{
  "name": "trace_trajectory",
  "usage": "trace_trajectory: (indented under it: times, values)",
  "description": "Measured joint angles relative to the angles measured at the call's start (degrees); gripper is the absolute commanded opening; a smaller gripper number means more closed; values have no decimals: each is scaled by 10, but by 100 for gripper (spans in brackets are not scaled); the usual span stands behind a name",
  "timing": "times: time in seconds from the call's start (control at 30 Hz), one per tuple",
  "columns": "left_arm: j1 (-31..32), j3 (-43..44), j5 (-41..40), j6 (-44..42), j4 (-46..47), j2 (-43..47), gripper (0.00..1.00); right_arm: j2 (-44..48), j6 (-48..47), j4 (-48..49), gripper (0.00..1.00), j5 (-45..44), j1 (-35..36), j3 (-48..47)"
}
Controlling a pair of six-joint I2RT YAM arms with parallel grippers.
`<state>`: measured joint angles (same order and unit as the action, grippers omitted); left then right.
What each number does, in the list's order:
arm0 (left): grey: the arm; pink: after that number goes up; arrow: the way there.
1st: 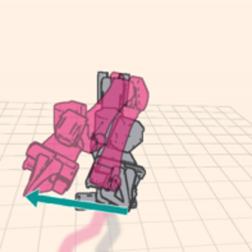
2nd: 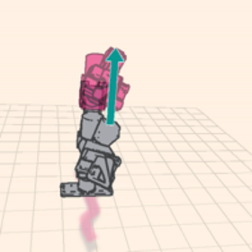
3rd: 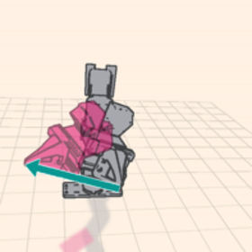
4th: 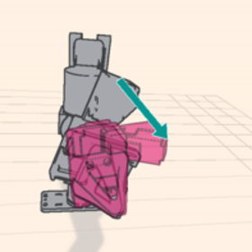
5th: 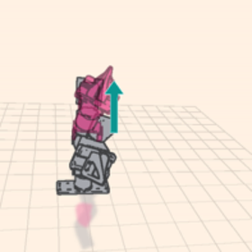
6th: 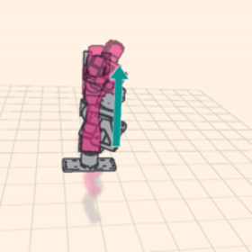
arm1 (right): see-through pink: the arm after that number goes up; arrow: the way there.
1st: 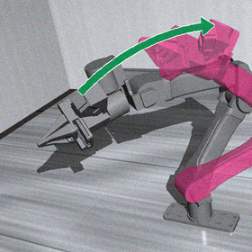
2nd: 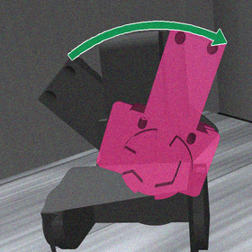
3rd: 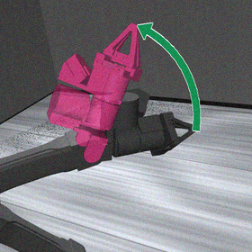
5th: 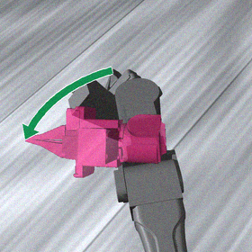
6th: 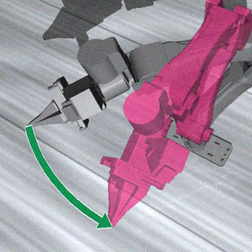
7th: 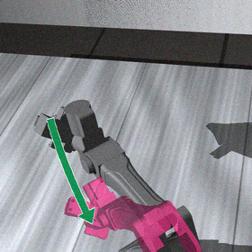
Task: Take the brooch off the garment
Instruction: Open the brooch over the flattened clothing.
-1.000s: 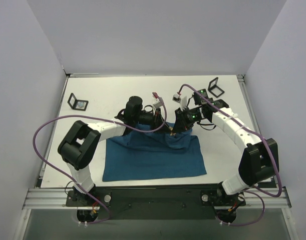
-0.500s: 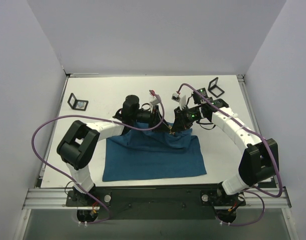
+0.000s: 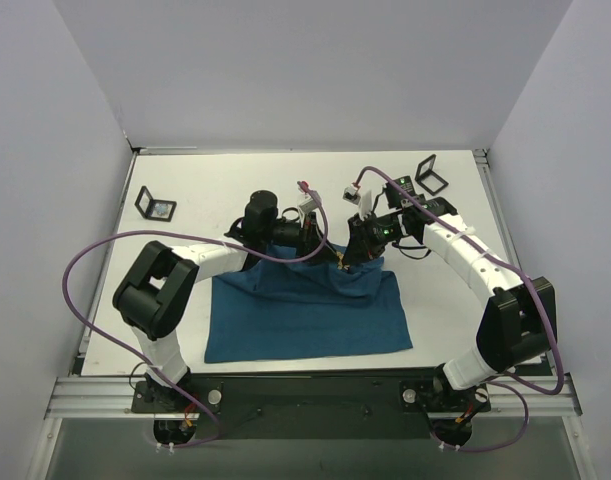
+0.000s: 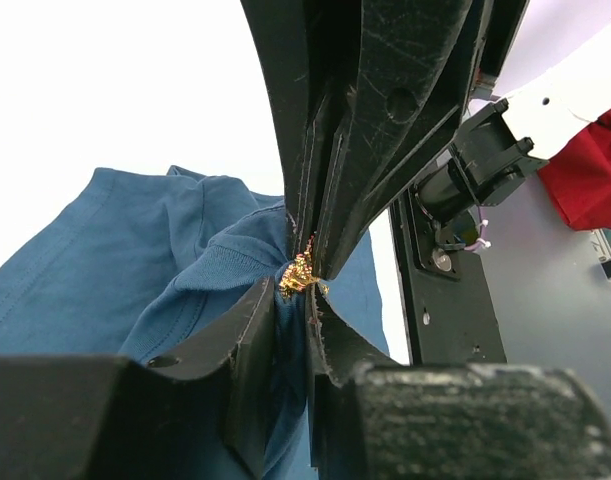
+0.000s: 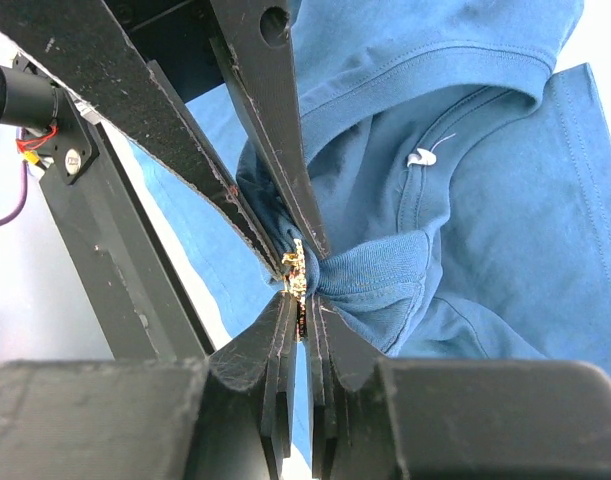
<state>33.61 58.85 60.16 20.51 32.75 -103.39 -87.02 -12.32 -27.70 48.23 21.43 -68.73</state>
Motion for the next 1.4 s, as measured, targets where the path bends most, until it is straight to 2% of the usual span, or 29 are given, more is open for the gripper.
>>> trace_trajectory:
  times: [0.3, 0.6, 1.13, 1.4]
  values:
    - [9, -3, -19, 14, 4, 0, 21, 0, -4, -13, 0, -9, 0, -5]
    - [12, -14, -39, 75, 26, 0, 22, -4, -7, -22, 0, -14, 0, -9]
    - [12, -39, -37, 177, 130, -7, 34, -6, -5, -38, 0, -2, 0, -18]
    - [12, -39, -15, 173, 155, -7, 35, -6, -1, -43, 0, 16, 0, -18]
